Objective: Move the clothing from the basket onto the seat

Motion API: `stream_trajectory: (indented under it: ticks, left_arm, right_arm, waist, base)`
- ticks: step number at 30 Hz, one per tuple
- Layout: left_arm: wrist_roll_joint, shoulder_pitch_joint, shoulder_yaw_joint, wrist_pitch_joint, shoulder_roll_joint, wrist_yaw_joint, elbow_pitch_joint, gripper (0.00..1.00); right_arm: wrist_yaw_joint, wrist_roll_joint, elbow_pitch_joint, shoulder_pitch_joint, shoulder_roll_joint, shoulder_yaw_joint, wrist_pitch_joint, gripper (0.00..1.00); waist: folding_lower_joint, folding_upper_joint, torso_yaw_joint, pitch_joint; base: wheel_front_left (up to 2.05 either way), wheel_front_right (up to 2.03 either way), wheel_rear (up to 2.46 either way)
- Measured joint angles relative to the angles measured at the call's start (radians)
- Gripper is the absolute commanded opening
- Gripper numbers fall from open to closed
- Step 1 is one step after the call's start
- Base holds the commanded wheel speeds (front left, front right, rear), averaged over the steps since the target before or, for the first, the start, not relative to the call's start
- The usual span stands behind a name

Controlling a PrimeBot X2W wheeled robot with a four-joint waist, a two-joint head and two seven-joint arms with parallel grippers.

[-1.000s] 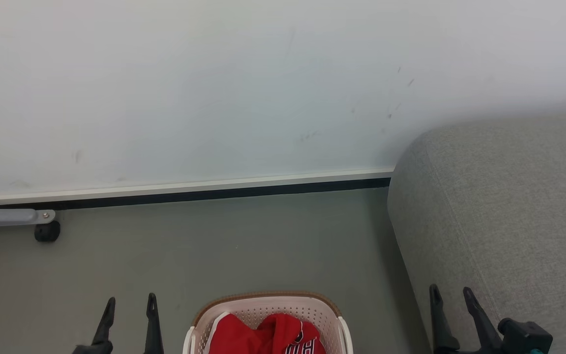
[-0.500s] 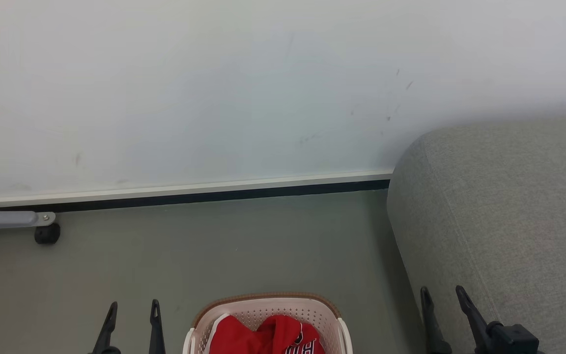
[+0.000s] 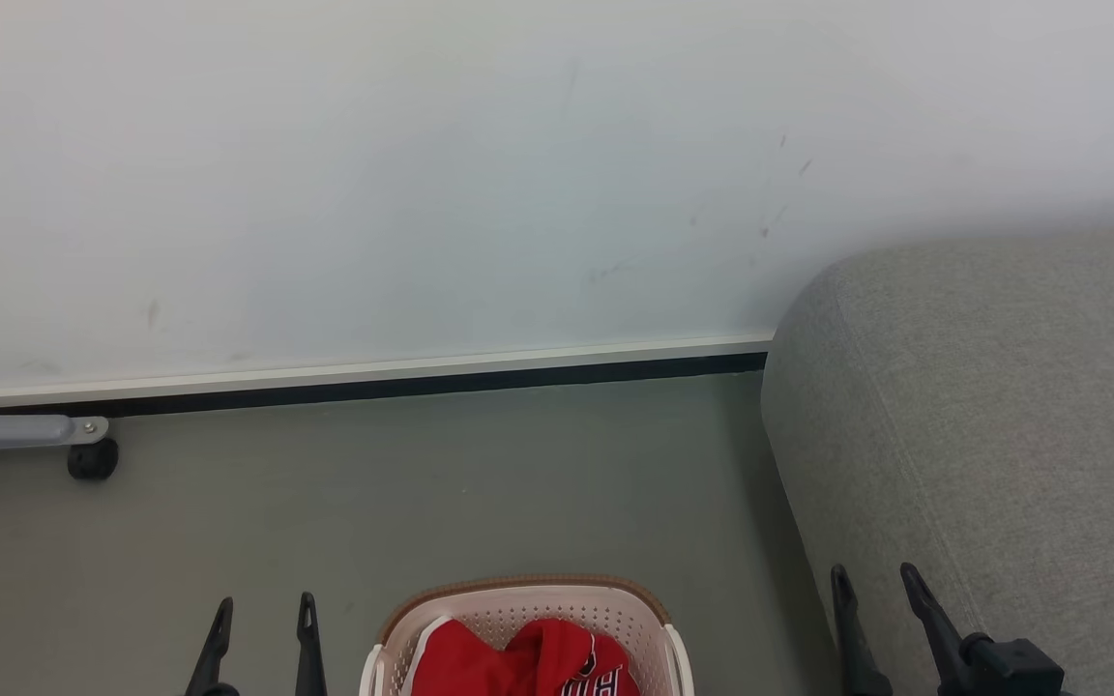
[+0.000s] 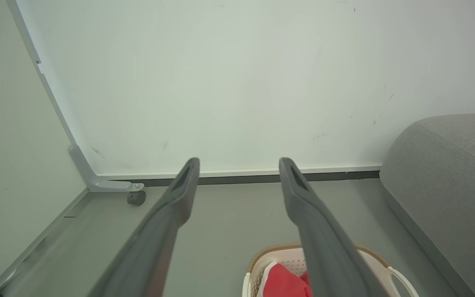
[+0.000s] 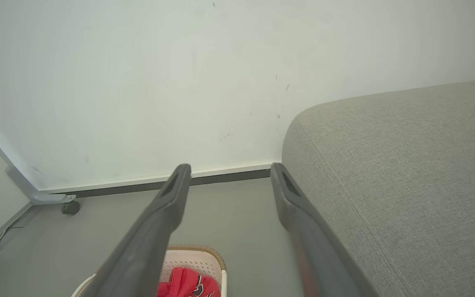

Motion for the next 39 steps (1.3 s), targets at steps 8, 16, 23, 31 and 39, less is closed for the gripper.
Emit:
stream_trajectory:
  ticks: [8,16,23,31,39]
  left_arm:
    - [0.0,0.0,0.001,0.0,-0.003,-0.001,0.001,1.0]
    - [0.002,0.001,0.002,0.0,-0.004,-0.009,-0.007,1.0]
    - [0.009,0.002,-0.01,0.0,-0.004,-0.013,-0.024,1.0]
    - [0.039,-0.018,-0.049,0.0,-0.005,-0.028,-0.015,1.0]
    - [0.065,-0.136,-0.115,0.0,-0.012,-0.044,0.092,1.0]
  right_arm:
    - [0.005,-0.002,0.0,0.009,0.002,-0.005,0.0,1.0]
    - [0.007,-0.005,-0.011,0.015,0.004,-0.012,0.0,1.0]
    - [0.007,-0.016,-0.043,0.016,0.004,-0.021,0.0,1.0]
    - [0.007,-0.037,-0.08,-0.009,0.0,-0.038,0.0,1.0]
    - [0.016,-0.056,-0.119,-0.077,-0.011,-0.039,0.0,1.0]
  waist:
    - [0.0,0.0,0.001,0.002]
    - [0.0,0.0001,0.003,0.023]
    - [0.0,0.0,0.001,0.068]
    - [0.0001,0.0001,-0.007,0.161]
    - [0.0002,0.0001,-0.031,0.27]
  base:
    - [0.0,0.0,0.0]
    - [0.0,0.0,0.0]
    - [0.0,0.0,0.0]
    - [0.0,0.0,0.0]
    - [0.0,0.0,0.0]
